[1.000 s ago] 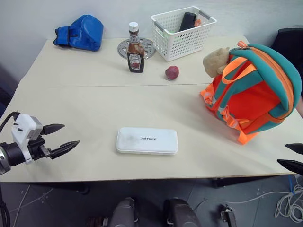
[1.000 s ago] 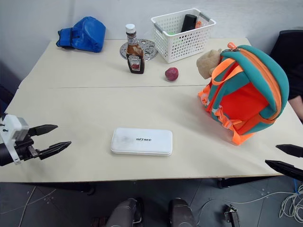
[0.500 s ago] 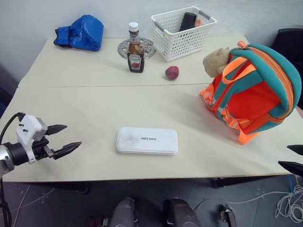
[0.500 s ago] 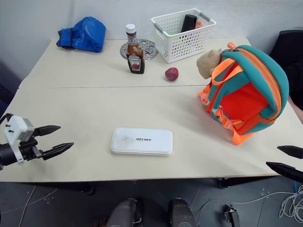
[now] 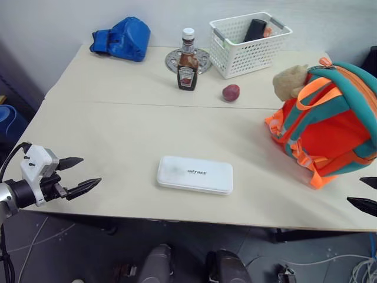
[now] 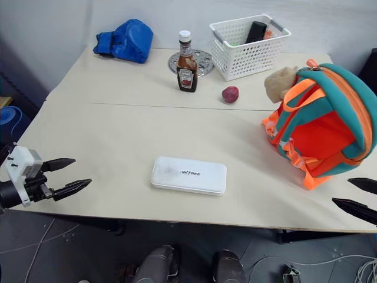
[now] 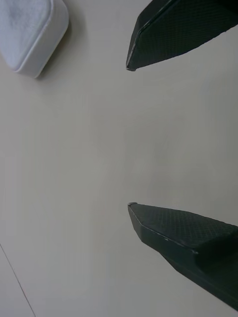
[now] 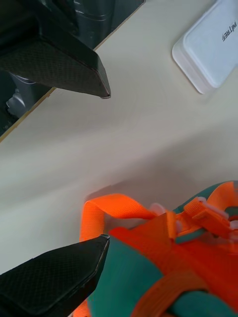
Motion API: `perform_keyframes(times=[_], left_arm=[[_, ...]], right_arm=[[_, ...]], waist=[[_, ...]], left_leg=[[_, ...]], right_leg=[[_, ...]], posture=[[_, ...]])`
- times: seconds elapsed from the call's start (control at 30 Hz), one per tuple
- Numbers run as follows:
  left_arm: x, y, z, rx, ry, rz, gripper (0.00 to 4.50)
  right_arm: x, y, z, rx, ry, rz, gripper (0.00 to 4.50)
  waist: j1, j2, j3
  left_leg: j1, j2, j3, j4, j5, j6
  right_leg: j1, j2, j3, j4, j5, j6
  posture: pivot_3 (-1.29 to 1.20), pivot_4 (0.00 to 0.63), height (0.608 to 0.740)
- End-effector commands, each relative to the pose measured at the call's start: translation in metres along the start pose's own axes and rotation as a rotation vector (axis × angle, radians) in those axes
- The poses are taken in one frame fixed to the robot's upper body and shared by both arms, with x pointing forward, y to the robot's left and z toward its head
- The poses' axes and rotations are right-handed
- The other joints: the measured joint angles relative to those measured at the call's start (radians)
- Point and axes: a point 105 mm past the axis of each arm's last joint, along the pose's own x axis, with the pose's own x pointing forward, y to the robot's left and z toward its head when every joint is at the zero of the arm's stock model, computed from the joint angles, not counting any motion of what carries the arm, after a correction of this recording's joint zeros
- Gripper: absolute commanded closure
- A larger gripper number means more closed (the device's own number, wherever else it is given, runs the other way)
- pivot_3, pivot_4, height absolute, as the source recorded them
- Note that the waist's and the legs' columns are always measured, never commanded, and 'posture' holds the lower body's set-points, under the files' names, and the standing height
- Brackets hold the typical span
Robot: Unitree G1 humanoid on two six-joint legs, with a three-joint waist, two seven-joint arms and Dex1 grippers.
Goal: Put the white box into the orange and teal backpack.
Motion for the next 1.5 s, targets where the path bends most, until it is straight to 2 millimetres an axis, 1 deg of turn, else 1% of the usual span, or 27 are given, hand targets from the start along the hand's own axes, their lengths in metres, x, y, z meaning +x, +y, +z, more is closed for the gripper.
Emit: perform_keyframes(times=[0.03,0.1,0.13,0.2,0.3,0.4,0.43,0.47,0.5,0.57,0.6,0.63,0.7,0.83,0.97,1.1,1.2,1.33,1.43,1.5], left_arm=[[0.001,-0.002,0.006,0.022,-0.022,0.001,0.01],[0.004,-0.004,0.007,0.017,-0.029,-0.012,0.01],[0.006,-0.005,0.007,0.017,-0.033,-0.02,0.2],[0.011,-0.008,0.006,0.019,-0.03,-0.042,0.63],[0.021,-0.017,0.005,0.031,-0.021,-0.1,1.55],[0.039,-0.03,0.005,0.054,-0.015,-0.175,2.51],[0.043,-0.031,0.006,0.058,-0.015,-0.185,2.84],[0.049,-0.033,0.005,0.064,-0.014,-0.201,3.18],[0.054,-0.033,0.005,0.069,-0.013,-0.212,3.48],[0.07,-0.037,0.003,0.094,-0.005,-0.25,4.15],[0.078,-0.039,0.003,0.102,-0.003,-0.267,4.44],[0.082,-0.04,0.003,0.108,-0.002,-0.278,4.48],[0.092,-0.042,0.002,0.121,0.005,-0.296,4.48],[0.107,-0.053,0.005,0.119,0.002,-0.345,4.48],[0.115,-0.061,0.008,0.118,-0.016,-0.364,4.48],[0.123,-0.071,0.011,0.105,-0.04,-0.388,4.48],[0.128,-0.085,0.013,0.096,-0.051,-0.431,4.48],[0.128,-0.095,0.012,0.093,-0.049,-0.461,4.48],[0.127,-0.097,0.01,0.093,-0.045,-0.461,4.48],[0.125,-0.095,0.006,0.096,-0.031,-0.443,4.48]], right_arm=[[-0.004,0.001,0.01,-0.037,-0.024,-0.001,0.0],[0.001,0.005,0.014,-0.049,-0.022,0.033,0.0],[0.004,0.008,0.016,-0.059,-0.022,0.052,0.18],[0.011,0.013,0.021,-0.06,-0.033,0.095,0.61],[0.025,0.025,0.026,-0.09,-0.028,0.175,1.6],[0.078,0.034,0.023,-0.121,-0.013,0.294,2.67],[0.088,0.035,0.024,-0.125,-0.011,0.316,3.02],[0.102,0.041,0.023,-0.133,-0.004,0.359,3.35],[0.111,0.046,0.022,-0.141,0.002,0.389,3.7],[0.139,0.058,0.018,-0.179,0.019,0.461,4.43],[0.149,0.061,0.017,-0.189,0.018,0.476,4.5],[0.157,0.063,0.017,-0.195,0.017,0.485,4.5],[0.167,0.065,0.014,-0.205,0.026,0.494,4.5],[0.186,0.068,0.002,-0.235,0.055,0.479,4.5],[0.193,0.072,-0.001,-0.252,0.047,0.486,4.5],[0.199,0.071,0.0,-0.258,0.033,0.471,4.5],[0.203,0.068,0.0,-0.264,0.023,0.455,4.5],[0.211,0.063,0.004,-0.276,0.004,0.427,4.5],[0.218,0.061,0.008,-0.271,-0.011,0.408,4.5],[0.22,0.06,0.008,-0.281,-0.01,0.404,4.5]], waist=[[0.004,0.0,0.0],[0.003,0.0,0.0],[0.002,0.0,0.0],[0.0,0.0,0.0],[-0.005,-0.001,0.001],[-0.015,-0.003,0.001],[-0.018,-0.004,0.002],[-0.02,-0.004,0.002],[-0.02,-0.004,0.002],[-0.019,-0.003,0.002],[-0.018,-0.004,0.002],[-0.016,-0.004,0.002],[-0.012,-0.004,0.002],[-0.004,-0.004,0.002],[-0.004,-0.004,0.002],[-0.006,-0.004,0.002],[-0.007,-0.004,0.002],[-0.009,-0.004,0.002],[-0.012,-0.004,0.002],[-0.014,-0.004,0.002]], left_leg=[[0.0,0.0,0.001,0.0,-0.001,-0.002],[-0.001,0.0,0.004,0.0,-0.001,-0.002],[-0.001,0.001,0.005,0.0,-0.002,-0.001],[-0.001,0.001,0.008,-0.001,-0.002,-0.001],[0.0,0.002,0.01,-0.001,-0.002,-0.001],[0.001,0.003,0.013,-0.001,-0.003,-0.001],[0.001,0.003,0.013,0.0,-0.003,-0.002],[0.001,0.003,0.013,0.0,-0.002,-0.002],[0.001,0.003,0.013,0.0,-0.002,-0.002],[0.0,0.003,0.014,-0.001,-0.002,-0.002],[0.0,0.003,0.014,0.0,-0.001,-0.001],[0.0,0.003,0.014,0.0,0.001,0.002],[-0.001,0.003,0.015,0.0,0.004,-0.002],[-0.001,0.002,0.015,0.001,0.003,-0.002],[-0.001,0.002,0.015,0.001,0.003,-0.002],[-0.001,0.002,0.015,0.002,0.003,-0.002],[-0.001,0.003,0.015,0.003,0.004,-0.002],[0.0,0.003,0.016,0.004,0.005,-0.001],[0.0,0.003,0.016,0.004,0.005,-0.001],[0.0,0.003,0.016,0.004,0.005,-0.001]], right_leg=[[-0.001,0.0,0.001,0.0,0.0,0.0],[-0.003,0.0,0.005,0.0,0.001,0.001],[-0.004,0.0,0.006,0.0,0.001,0.001],[-0.005,0.0,0.008,0.0,0.001,0.001],[-0.006,0.0,0.01,0.001,0.001,0.001],[-0.006,0.001,0.011,0.002,0.001,0.001],[-0.007,0.001,0.011,0.002,0.002,0.001],[-0.007,0.001,0.012,0.002,0.003,0.001],[-0.007,0.001,0.012,0.002,0.003,0.001],[-0.009,0.001,0.012,0.003,0.003,0.001],[-0.009,0.001,0.012,0.004,0.003,0.001],[-0.009,0.001,0.012,0.005,0.003,0.001],[-0.012,0.001,0.012,0.007,0.004,0.002],[-0.012,0.002,0.012,0.009,0.006,0.006],[-0.012,0.002,0.012,0.009,0.006,0.006],[-0.011,0.002,0.012,0.009,0.006,0.006],[-0.011,0.002,0.012,0.009,0.006,0.006],[-0.011,0.002,0.013,0.009,0.006,0.005],[-0.011,0.002,0.013,0.009,0.007,0.005],[-0.011,0.002,0.013,0.009,0.007,0.005]], posture=[[0.0,0.15,0.74],[0.0,0.15,0.74],[0.0,0.15,0.74],[0.0,0.15,0.74],[0.0,0.15,0.74],[0.0,0.15,0.74],[0.0,0.15,0.74],[0.0,0.15,0.74],[0.0,0.15,0.74],[0.0,0.15,0.74],[0.0,0.15,0.74],[0.0,0.15,0.74],[0.0,0.15,0.74],[0.0,0.15,0.74],[0.0,0.15,0.74],[0.0,0.15,0.74],[0.0,0.15,0.74],[0.0,0.15,0.74],[0.0,0.15,0.74],[0.0,0.15,0.74]])
